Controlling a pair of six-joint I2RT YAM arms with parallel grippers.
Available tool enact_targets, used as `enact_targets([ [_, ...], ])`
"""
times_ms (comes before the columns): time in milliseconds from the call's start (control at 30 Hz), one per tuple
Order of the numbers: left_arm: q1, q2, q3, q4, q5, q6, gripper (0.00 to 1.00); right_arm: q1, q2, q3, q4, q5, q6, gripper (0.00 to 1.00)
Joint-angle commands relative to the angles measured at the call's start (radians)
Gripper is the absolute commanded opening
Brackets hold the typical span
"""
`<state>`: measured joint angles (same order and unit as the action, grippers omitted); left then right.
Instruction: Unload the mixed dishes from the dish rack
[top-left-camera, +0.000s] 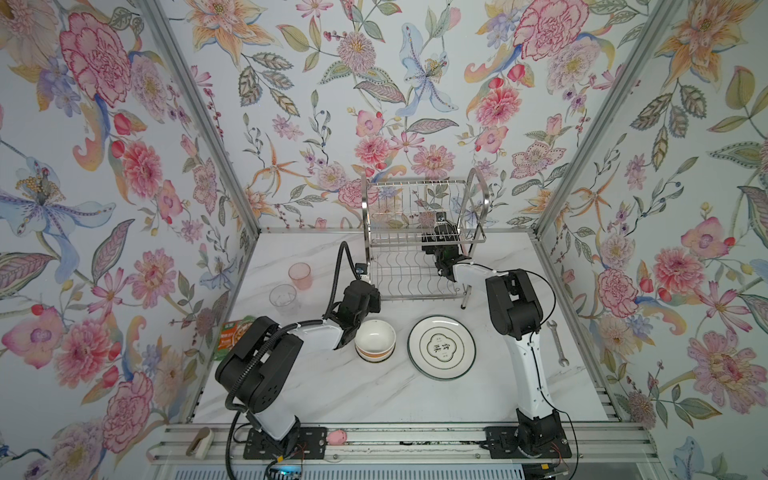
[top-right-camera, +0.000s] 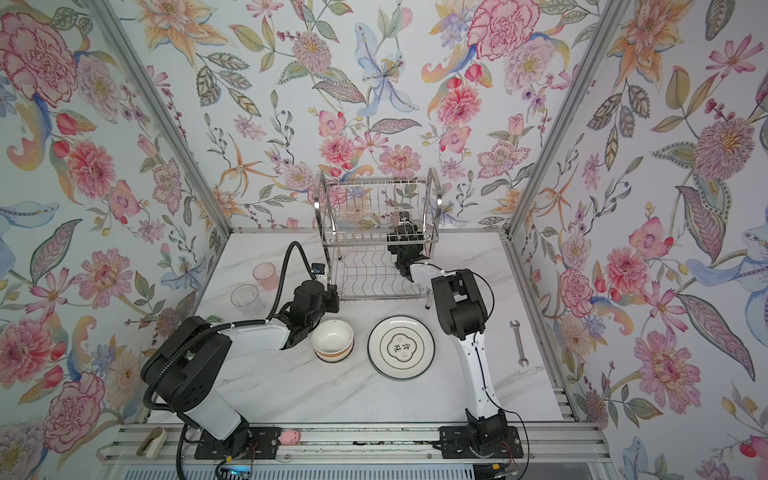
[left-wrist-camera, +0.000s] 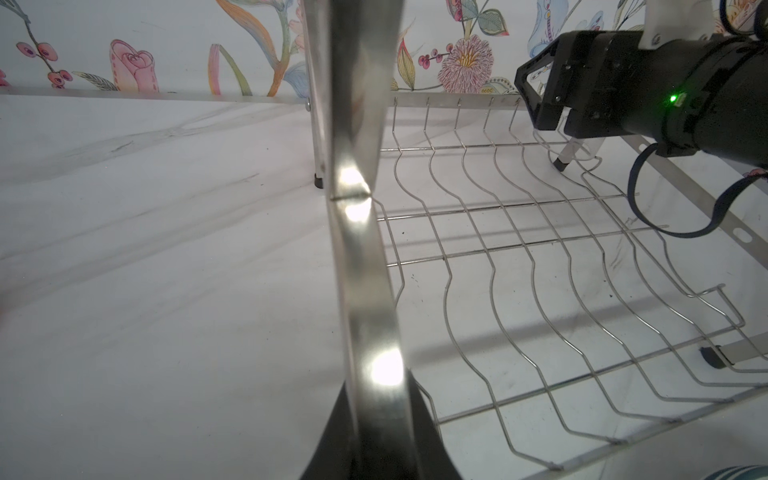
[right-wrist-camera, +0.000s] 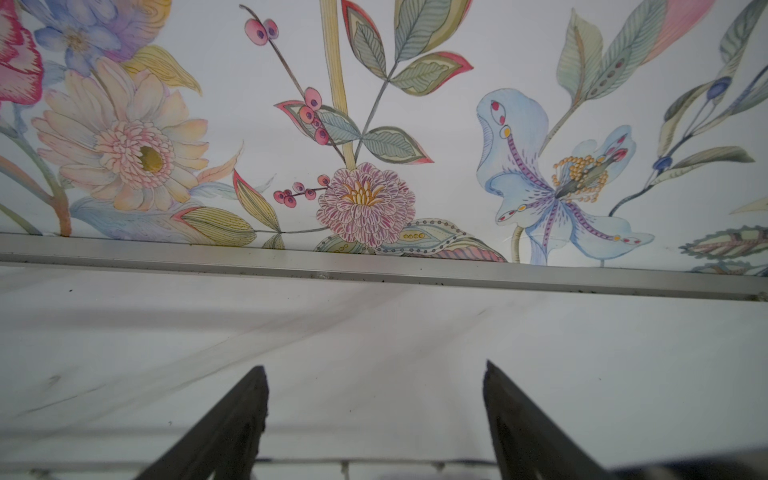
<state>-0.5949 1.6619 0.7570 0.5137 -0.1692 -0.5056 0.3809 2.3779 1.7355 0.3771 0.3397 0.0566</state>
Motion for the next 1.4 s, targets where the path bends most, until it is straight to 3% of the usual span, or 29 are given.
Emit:
enact_targets([
  [0,-0.009,-0.035,0.005,0.005,0.001,-0.025,0.08,-0.026,0.007,-0.001,-0.024,-0.014,0.003,0.77],
  [367,-0.009,-0.022,0.024,-0.005,-0.003,-0.030,0.08,-0.022,-0.084,-0.230,0.258,-0.093,-0.033,0.56],
  [533,-0.010,-0.007,0.040,-0.007,-0.007,-0.032,0.08,-0.019,-0.102,-0.291,0.353,-0.141,-0.057,0.51],
  [767,-0.010,0.010,0.085,-0.031,-0.006,-0.024,0.09,-0.019,-0.109,-0.342,0.458,-0.190,-0.083,0.47],
  [1033,-0.009,0.015,0.099,-0.047,-0.022,-0.020,0.10,-0.021,-0.142,-0.422,0.562,-0.340,-0.114,0.42],
  [1367,-0.006,0.018,0.116,-0.057,-0.031,-0.011,0.10,-0.022,-0.188,-0.456,0.577,-0.461,-0.158,0.40],
])
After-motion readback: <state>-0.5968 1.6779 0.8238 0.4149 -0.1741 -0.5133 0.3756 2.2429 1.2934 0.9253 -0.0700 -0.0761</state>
